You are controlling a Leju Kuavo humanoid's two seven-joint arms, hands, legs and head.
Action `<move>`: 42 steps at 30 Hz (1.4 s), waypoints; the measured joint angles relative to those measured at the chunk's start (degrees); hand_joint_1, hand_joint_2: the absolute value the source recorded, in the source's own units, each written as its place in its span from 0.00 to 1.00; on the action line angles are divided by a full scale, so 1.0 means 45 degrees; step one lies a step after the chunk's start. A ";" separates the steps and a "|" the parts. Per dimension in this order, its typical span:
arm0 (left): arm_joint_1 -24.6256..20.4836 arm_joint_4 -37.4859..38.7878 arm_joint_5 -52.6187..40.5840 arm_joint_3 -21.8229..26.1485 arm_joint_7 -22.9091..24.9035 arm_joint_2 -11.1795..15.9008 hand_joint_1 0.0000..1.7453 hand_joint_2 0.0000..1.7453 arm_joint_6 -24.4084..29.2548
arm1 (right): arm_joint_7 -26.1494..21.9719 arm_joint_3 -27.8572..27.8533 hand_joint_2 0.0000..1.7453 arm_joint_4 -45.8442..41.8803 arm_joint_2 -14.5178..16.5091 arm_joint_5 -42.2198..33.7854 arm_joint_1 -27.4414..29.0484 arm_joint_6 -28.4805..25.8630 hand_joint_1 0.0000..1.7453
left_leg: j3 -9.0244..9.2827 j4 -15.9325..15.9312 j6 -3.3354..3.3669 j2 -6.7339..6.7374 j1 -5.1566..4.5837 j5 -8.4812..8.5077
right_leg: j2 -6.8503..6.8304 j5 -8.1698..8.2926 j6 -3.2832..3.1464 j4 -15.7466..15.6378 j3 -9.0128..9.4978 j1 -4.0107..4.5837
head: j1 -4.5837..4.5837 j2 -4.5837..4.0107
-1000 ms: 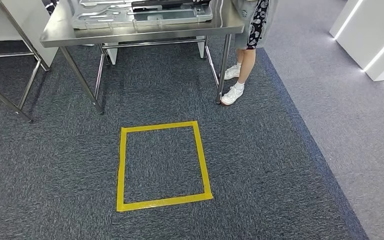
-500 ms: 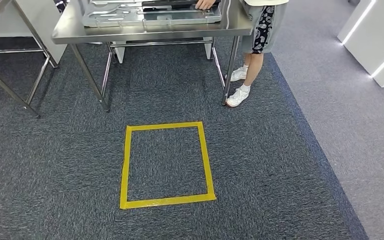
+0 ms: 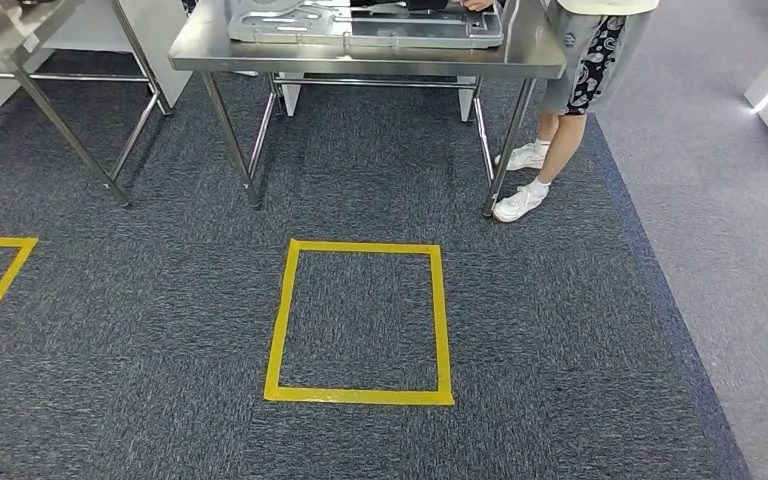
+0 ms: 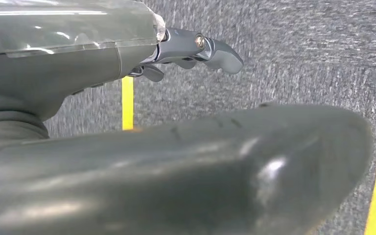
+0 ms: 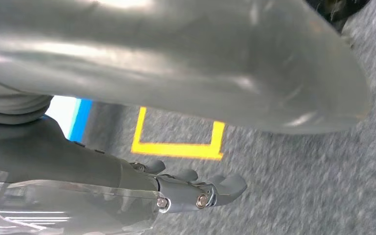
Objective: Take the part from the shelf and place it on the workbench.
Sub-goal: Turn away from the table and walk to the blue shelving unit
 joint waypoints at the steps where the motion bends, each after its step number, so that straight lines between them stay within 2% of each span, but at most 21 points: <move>1: 0.0012 -0.0001 -0.0010 0.0000 -0.0011 0.0009 0.00 0.00 -0.0002 | 0.0000 0.0030 0.00 0.0000 -0.0001 0.0045 -0.0006 -0.0007 0.00 | -0.0028 0.0014 -0.0071 -0.0061 0.0017 0.0002 | -0.0147 0.0037 -0.0063 -0.0050 0.0018 -0.0023 | -0.0001 0.0000; 3: 0.0028 -0.0002 -0.0028 0.0000 -0.0039 0.0026 0.00 0.00 -0.0010 | 0.0000 0.0111 0.00 0.0000 -0.0005 0.0210 0.0005 -0.0022 0.00 | -0.0239 0.0450 -0.0206 0.0252 -0.0004 -0.0314 | -0.0449 0.0122 -0.0221 -0.0198 0.0072 -0.0081 | -0.0006 0.0000; 6: -0.0015 0.0000 -0.0029 -0.0004 -0.0059 0.0033 0.00 0.00 -0.0035 | 0.0023 0.0307 0.00 0.0000 -0.0017 0.0607 0.0055 -0.0038 0.00 | -0.1301 0.2782 -0.0342 0.0950 0.0045 -0.1568 | -0.0942 0.0156 -0.0326 -0.0255 0.0052 -0.0058 | -0.0011 0.0000; 8: -0.0009 0.0000 0.0007 -0.0002 -0.0059 0.0033 0.00 0.00 -0.0045 | 0.0085 0.0520 0.00 0.0000 -0.0037 0.0925 0.0067 -0.0053 0.00 | -0.1661 0.3696 -0.0394 0.1058 0.0091 -0.1787 | -0.1269 0.0147 -0.0323 -0.0236 0.0033 -0.0037 | -0.0011 0.0000; 10: 0.0007 -0.0002 0.0055 0.0000 -0.0062 0.0034 0.00 0.00 -0.0045 | 0.0168 0.0754 0.00 0.0000 -0.0049 0.1207 0.0054 -0.0069 0.00 | -0.0994 0.2567 -0.0378 0.1224 0.0108 -0.1096 | -0.1565 0.0123 -0.0287 -0.0213 0.0059 -0.0035 | -0.0011 0.0000; 12: -0.0020 -0.0005 0.0096 0.0000 -0.0077 0.0034 0.00 0.00 -0.0045 | 0.0223 0.0975 0.00 0.0000 -0.0055 0.1403 0.0052 -0.0076 0.00 | -0.0004 0.0703 -0.0259 0.1829 0.0040 -0.0460 | -0.1823 0.0067 -0.0200 -0.0169 0.0102 0.0008 | -0.0010 0.0000; 14: -0.0044 -0.0002 0.0142 0.0000 -0.0098 0.0034 0.00 0.00 -0.0045 | 0.0244 0.1145 0.00 0.0000 -0.0073 0.1513 0.0054 -0.0106 0.00 | 0.0344 -0.0081 -0.0133 0.2180 -0.0051 -0.0325 | -0.2025 0.0019 -0.0087 -0.0131 0.0125 0.0066 | -0.0007 0.0000; 19: -0.0022 0.0000 0.0170 0.0000 -0.0108 0.0032 0.00 0.00 -0.0045 | 0.0247 0.1239 0.00 0.0000 -0.0089 0.1558 0.0037 -0.0140 0.00 | 0.0291 -0.0084 -0.0070 0.2007 -0.0081 -0.0307 | -0.2170 0.0011 -0.0010 -0.0131 0.0141 0.0078 | -0.0006 0.0000; 21: 0.0021 0.0000 0.0178 0.0001 -0.0108 0.0025 0.00 0.00 -0.0045 | 0.0245 0.1324 0.00 -0.0001 -0.0102 0.1580 0.0017 -0.0165 0.00 | 0.0300 -0.0134 0.0030 0.1854 -0.0061 -0.0253 | -0.2233 -0.0014 0.0086 -0.0128 0.0175 0.0058 | -0.0006 0.0000; 25: 0.0039 0.0000 0.0319 0.0064 -0.0127 -0.0046 0.00 0.00 -0.0042 | -0.0067 0.1606 0.00 0.0000 -0.0215 0.1735 0.0108 -0.0397 0.00 | 0.0192 -0.0221 0.0316 0.0872 -0.0024 -0.0010 | -0.0821 -0.1885 0.0330 0.3546 -0.1446 -0.0065 | -0.0005 0.0000; 26: 0.0064 0.0000 0.0341 0.0087 -0.0127 -0.0050 0.00 0.00 -0.0041 | -0.0118 0.1645 0.00 0.0000 -0.0234 0.1758 0.0115 -0.0440 0.00 | 0.0185 -0.0189 0.0309 0.0698 -0.0029 -0.0009 | -0.0795 -0.1628 0.0305 0.3401 -0.1391 -0.0064 | -0.0004 0.0000; 27: 0.0087 0.0000 0.0363 0.0111 -0.0129 -0.0052 0.00 0.00 -0.0040 | -0.0153 0.1679 0.00 -0.0001 -0.0250 0.1771 0.0116 -0.0464 0.00 | 0.0189 -0.0152 0.0296 0.0525 -0.0030 -0.0015 | -0.0727 -0.1157 0.0262 0.2738 -0.1097 -0.0064 | -0.0005 0.0000; 29: 0.0104 0.0000 0.0408 0.0158 -0.0131 -0.0085 0.00 0.00 -0.0040 | -0.0192 0.1722 0.00 -0.0001 -0.0295 0.1789 0.0118 -0.0469 0.00 | 0.0159 -0.0081 0.0233 0.0214 -0.0027 -0.0027 | -0.0174 -0.0305 0.0141 0.0931 -0.0313 -0.0064 | -0.0004 0.0000; 31: 0.0102 0.0000 0.0439 0.0201 -0.0135 -0.0123 0.00 0.00 -0.0039 | -0.0216 0.1744 0.00 0.0000 -0.0329 0.1809 0.0109 -0.0481 0.00 | 0.0055 -0.0040 0.0099 -0.0048 -0.0002 0.0000 | 0.0238 -0.0033 0.0059 0.0020 0.0036 -0.0045 | -0.0005 0.0000; 33: 0.0137 -0.0001 0.0469 0.0266 -0.0125 -0.0119 0.00 0.00 -0.0032 | -0.0204 0.1785 0.00 0.0000 -0.0327 0.1852 0.0080 -0.0546 0.00 | -0.0034 -0.0058 -0.0080 -0.0290 0.0019 0.0053 | 0.0063 -0.0008 -0.0014 -0.0051 0.0047 -0.0040 | -0.0006 0.0000; 35: 0.0188 -0.0001 0.0550 0.0347 -0.0062 -0.0082 0.00 0.00 -0.0013 | -0.0135 0.1872 0.00 0.0000 -0.0284 0.1943 0.0072 -0.0644 0.00 | -0.0166 0.0183 -0.0227 0.0029 0.0002 -0.0139 | -0.0231 0.0053 -0.0172 -0.0178 0.0110 -0.0096 | -0.0007 0.0000; 37: 0.0166 -0.0001 0.0653 0.0404 0.0039 -0.0051 0.00 0.00 -0.0001 | -0.0037 0.1981 0.00 0.0000 -0.0244 0.2055 0.0103 -0.0681 0.00 | -0.0720 0.1375 -0.0364 0.0713 0.0017 -0.0881 | -0.0597 0.0084 -0.0309 -0.0266 0.0143 -0.0118 | -0.0010 0.0000; 39: 0.0128 -0.0002 0.0699 0.0457 0.0108 -0.0049 0.00 0.00 -0.0001 | 0.0037 0.2063 0.00 0.0000 -0.0236 0.2120 0.0133 -0.0661 0.00 | -0.1544 0.3116 -0.0514 0.0986 0.0087 -0.1683 | -0.0963 0.0069 -0.0351 -0.0259 0.0126 -0.0089 | -0.0011 0.0000; 40: 0.0133 -0.0001 0.0702 0.0490 0.0125 -0.0046 0.00 0.00 -0.0001 | 0.0056 0.2097 0.00 0.0001 -0.0231 0.2138 0.0137 -0.0646 0.00 | -0.1765 0.3611 -0.0570 0.1023 0.0117 -0.1798 | -0.1142 0.0058 -0.0348 -0.0254 0.0125 -0.0080 | -0.0011 0.0000; 41: 0.0150 -0.0001 0.0703 0.0524 0.0134 -0.0043 0.00 0.00 -0.0001 | 0.0073 0.2125 0.00 0.0001 -0.0224 0.2150 0.0133 -0.0634 0.00 | -0.1739 0.3619 -0.0604 0.1062 0.0137 -0.1667 | -0.1309 0.0044 -0.0334 -0.0245 0.0131 -0.0078 | -0.0011 0.0000; 42: 0.0166 -0.0002 0.0703 0.0557 0.0140 -0.0034 0.00 0.00 -0.0001 | 0.0094 0.2150 0.00 0.0001 -0.0214 0.2161 0.0126 -0.0625 0.00 | -0.1432 0.3080 -0.0615 0.1143 0.0146 -0.1316 | -0.1470 0.0021 -0.0309 -0.0235 0.0151 -0.0078 | -0.0011 0.0000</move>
